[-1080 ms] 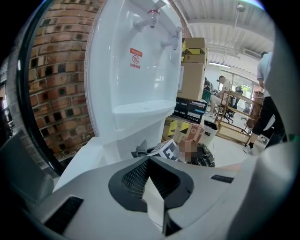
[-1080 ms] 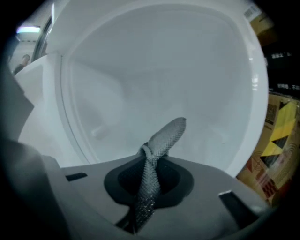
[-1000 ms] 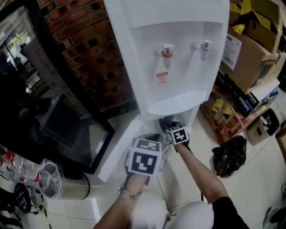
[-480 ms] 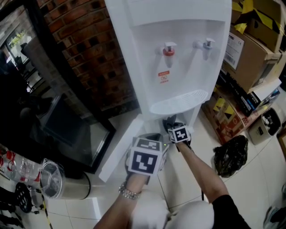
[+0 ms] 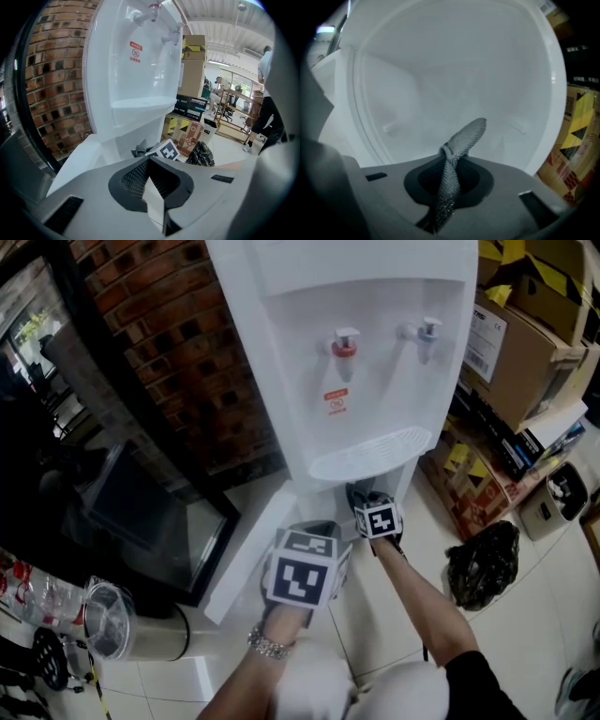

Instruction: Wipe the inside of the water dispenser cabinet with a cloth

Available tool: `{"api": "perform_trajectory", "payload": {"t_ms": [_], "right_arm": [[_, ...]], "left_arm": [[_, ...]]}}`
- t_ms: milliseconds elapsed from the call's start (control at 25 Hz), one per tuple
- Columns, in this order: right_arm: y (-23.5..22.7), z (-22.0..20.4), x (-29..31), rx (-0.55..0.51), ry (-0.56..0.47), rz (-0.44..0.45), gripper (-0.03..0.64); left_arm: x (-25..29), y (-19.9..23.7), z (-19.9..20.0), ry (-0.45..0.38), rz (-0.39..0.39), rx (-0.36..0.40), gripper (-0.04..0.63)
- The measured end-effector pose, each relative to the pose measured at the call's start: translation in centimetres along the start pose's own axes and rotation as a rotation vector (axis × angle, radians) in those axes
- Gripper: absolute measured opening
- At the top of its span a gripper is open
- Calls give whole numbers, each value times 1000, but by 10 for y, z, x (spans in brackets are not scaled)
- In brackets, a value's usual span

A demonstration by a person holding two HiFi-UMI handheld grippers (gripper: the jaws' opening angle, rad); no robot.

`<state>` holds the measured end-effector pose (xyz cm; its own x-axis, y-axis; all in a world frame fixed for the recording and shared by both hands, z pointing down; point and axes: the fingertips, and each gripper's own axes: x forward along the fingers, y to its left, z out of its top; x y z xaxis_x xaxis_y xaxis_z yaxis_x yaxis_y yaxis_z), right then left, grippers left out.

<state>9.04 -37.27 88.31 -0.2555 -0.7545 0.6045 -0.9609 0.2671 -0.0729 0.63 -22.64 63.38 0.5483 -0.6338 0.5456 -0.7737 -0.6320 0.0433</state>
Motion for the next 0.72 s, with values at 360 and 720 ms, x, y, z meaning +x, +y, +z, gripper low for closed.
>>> {"api": "perform_trajectory", "payload": {"t_ms": [360, 720], "right_arm": [[46, -24, 22, -45, 70, 104, 29], [-49, -23, -4, 94, 46, -96, 29]], "left_arm": [[-2, 3, -1, 2, 7, -2, 2], [5, 4, -6, 15, 8, -12, 2]]}}
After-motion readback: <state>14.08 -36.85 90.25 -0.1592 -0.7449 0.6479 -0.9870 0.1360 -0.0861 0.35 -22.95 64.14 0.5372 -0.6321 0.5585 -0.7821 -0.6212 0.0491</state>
